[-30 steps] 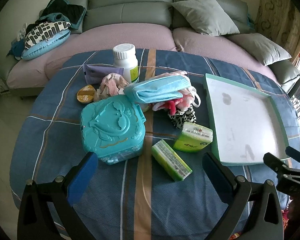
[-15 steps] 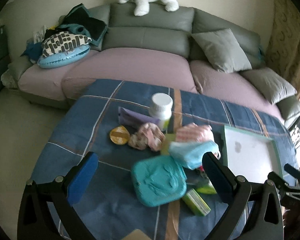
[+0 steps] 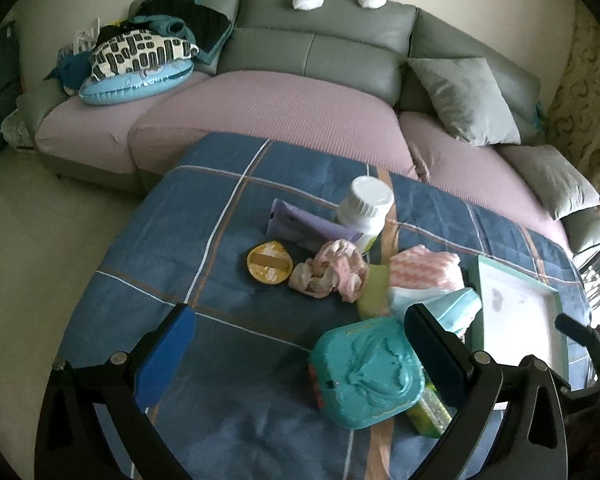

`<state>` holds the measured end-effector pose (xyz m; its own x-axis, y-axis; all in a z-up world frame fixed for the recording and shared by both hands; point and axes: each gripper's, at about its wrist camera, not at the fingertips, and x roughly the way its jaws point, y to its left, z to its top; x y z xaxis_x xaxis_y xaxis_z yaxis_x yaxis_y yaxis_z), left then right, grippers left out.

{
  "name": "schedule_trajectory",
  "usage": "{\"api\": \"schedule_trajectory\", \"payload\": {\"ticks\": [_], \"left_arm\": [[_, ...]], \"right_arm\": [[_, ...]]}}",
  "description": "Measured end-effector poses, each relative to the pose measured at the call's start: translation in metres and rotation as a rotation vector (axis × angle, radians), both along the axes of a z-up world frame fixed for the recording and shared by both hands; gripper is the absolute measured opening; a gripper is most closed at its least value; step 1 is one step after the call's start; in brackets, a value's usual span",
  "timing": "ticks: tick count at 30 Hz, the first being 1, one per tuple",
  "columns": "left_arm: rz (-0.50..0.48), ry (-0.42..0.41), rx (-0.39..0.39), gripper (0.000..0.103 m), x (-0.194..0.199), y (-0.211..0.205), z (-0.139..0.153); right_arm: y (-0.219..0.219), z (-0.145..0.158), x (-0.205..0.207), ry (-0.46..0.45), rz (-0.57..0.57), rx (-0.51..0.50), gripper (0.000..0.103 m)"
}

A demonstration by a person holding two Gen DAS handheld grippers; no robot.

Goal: Organize soft objects
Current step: 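Reach into the pile and grasp the blue face mask with the right gripper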

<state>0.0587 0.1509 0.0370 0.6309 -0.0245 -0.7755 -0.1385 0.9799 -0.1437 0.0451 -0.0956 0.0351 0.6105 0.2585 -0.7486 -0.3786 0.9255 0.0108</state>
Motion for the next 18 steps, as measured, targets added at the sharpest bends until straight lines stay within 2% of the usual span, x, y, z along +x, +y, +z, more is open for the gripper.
{"api": "schedule_trajectory", "payload": {"ticks": [7, 13, 18], "left_arm": [[0.027, 0.116, -0.006, 0.103, 0.013, 0.011, -0.015], [0.024, 0.163, 0.002, 0.103, 0.02, 0.013, -0.022], [0.025, 0.203, 0.008, 0.103, 0.03, 0.019, -0.032]], "right_arm": [[0.04, -0.02, 0.011, -0.01, 0.149, -0.132, 0.102], [0.061, -0.033, 0.024, -0.007, 0.215, -0.199, 0.092], [0.073, -0.034, 0.031, -0.03, 0.274, -0.25, 0.091]]}}
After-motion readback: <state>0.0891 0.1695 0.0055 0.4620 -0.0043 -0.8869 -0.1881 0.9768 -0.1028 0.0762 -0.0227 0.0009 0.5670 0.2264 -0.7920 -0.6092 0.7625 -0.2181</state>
